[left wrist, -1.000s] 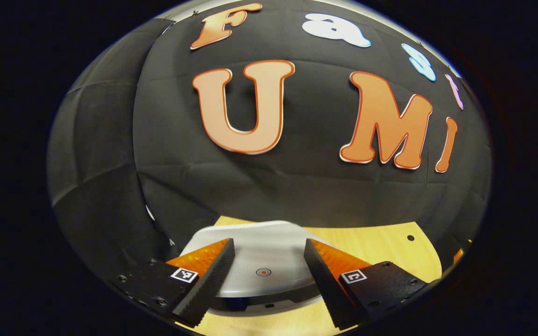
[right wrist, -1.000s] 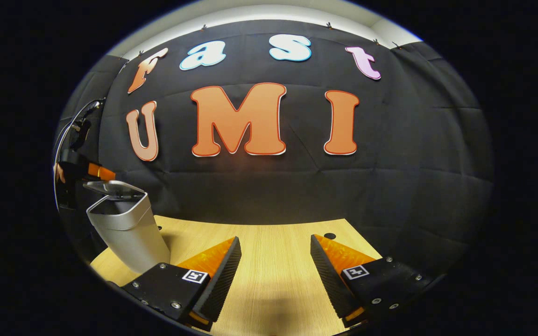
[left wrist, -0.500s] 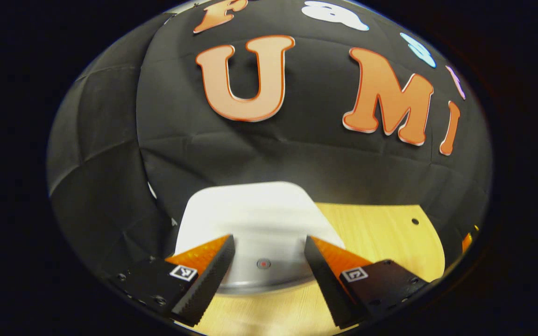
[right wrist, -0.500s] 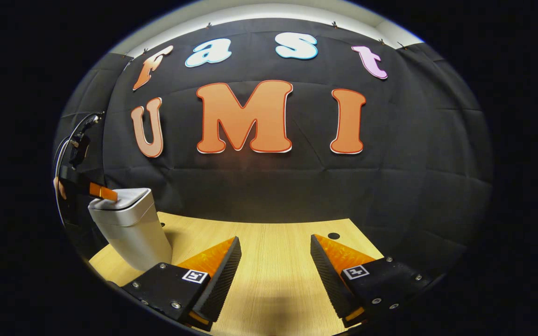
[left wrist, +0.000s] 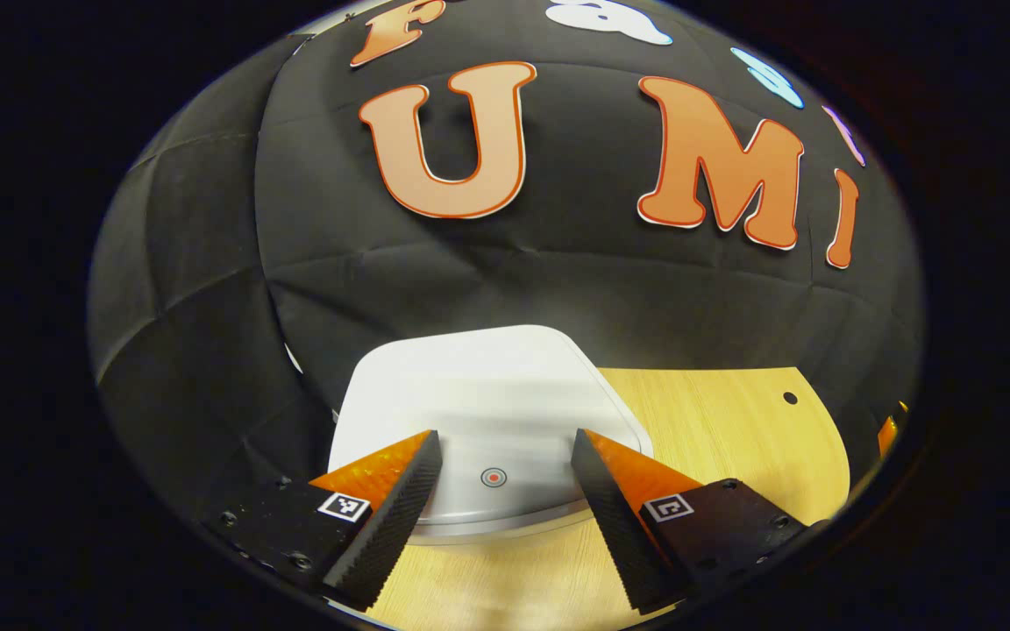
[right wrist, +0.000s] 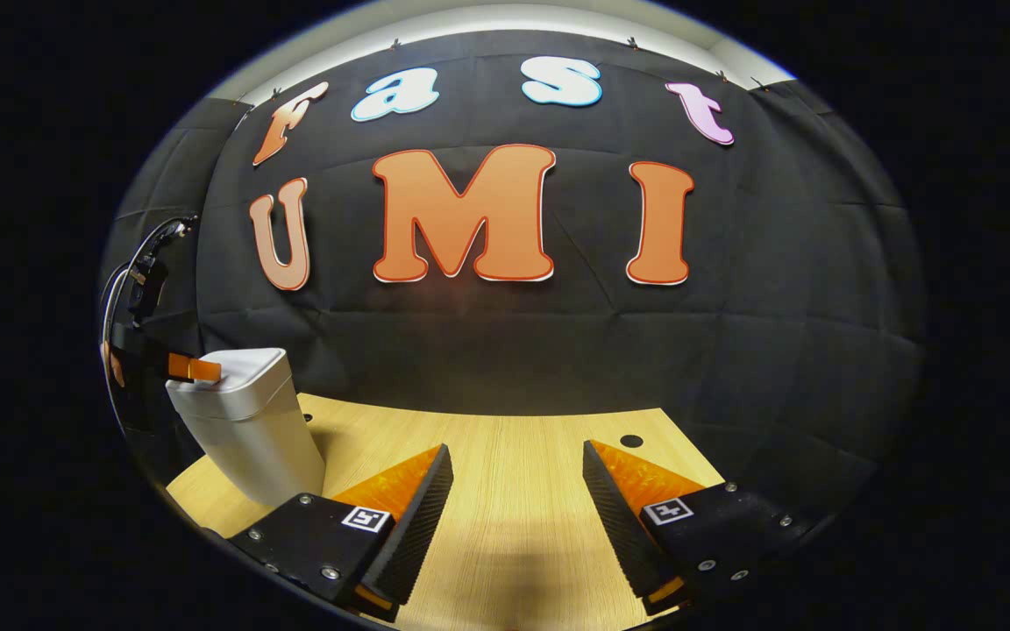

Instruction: Press the lid of the desktop garbage bin to open it, pick up the crumpled paper on the desktop and throw it into the bin, then pick up the pop can on the desktop and drop it into the bin, and finally close the garbage bin lid.

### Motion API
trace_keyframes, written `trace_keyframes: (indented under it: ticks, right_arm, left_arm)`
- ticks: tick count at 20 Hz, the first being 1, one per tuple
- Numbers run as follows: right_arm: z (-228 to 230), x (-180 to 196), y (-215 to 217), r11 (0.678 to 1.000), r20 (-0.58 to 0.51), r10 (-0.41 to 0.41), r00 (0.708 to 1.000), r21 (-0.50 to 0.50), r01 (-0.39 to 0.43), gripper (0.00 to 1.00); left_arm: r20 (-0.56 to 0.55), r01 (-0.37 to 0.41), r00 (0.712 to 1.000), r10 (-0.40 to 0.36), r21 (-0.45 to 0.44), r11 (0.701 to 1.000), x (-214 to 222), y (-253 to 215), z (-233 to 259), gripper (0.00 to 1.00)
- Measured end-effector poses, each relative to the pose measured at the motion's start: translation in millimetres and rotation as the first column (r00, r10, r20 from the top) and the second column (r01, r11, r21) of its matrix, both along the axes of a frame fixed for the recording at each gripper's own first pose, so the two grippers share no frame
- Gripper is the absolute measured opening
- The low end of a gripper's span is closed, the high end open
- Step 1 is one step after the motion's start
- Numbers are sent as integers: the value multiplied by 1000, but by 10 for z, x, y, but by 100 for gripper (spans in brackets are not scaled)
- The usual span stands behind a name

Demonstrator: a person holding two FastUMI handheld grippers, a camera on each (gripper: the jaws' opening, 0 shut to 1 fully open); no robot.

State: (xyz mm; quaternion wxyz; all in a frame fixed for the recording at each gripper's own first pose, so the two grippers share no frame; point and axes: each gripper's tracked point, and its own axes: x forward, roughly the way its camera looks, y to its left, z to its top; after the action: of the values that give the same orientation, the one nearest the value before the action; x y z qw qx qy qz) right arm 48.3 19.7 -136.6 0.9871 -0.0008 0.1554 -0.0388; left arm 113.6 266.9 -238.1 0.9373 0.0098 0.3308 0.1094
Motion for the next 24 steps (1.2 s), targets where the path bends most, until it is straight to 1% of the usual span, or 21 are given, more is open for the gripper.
trace_keyframes:
  ticks: [4,7,9,13,15,17,19,20,24]
  right_arm:
    - [27,14,-3,1000,9,16,1000,5,-16,89]
    - [68,25,-15,1000,18,15,1000,9,-16,89]
    - [85,32,-17,1000,19,17,1000,13,-17,89]
    - [133,59,-20,999,24,27,999,21,-27,89]
    - [164,63,-14,999,26,35,999,21,-36,89]
    - [233,78,-10,999,39,40,998,19,-41,89]
    - [292,125,33,998,49,49,998,33,-51,89]
    - [288,131,71,997,47,56,997,46,-58,89]
    - [310,116,106,996,56,73,996,37,-75,89]
  left_arm:
    - [11,-2,1000,2,22,1000,-6,-1,20,97]
    - [51,-47,998,46,23,999,-2,16,64,97]
    - [67,-60,996,59,14,998,-35,-25,80,96]
    - [129,-22,991,18,27,999,-35,-186,282,96]
    - [166,4,986,-10,38,999,-105,-362,413,96]
    - [236,24,971,-35,51,998,-113,-532,616,97]
    - [341,63,937,-77,51,997,-102,-785,876,96]
    - [372,88,923,-98,45,995,-141,-928,942,94]
    - [437,130,889,-140,53,990,-236,-1313,971,94]
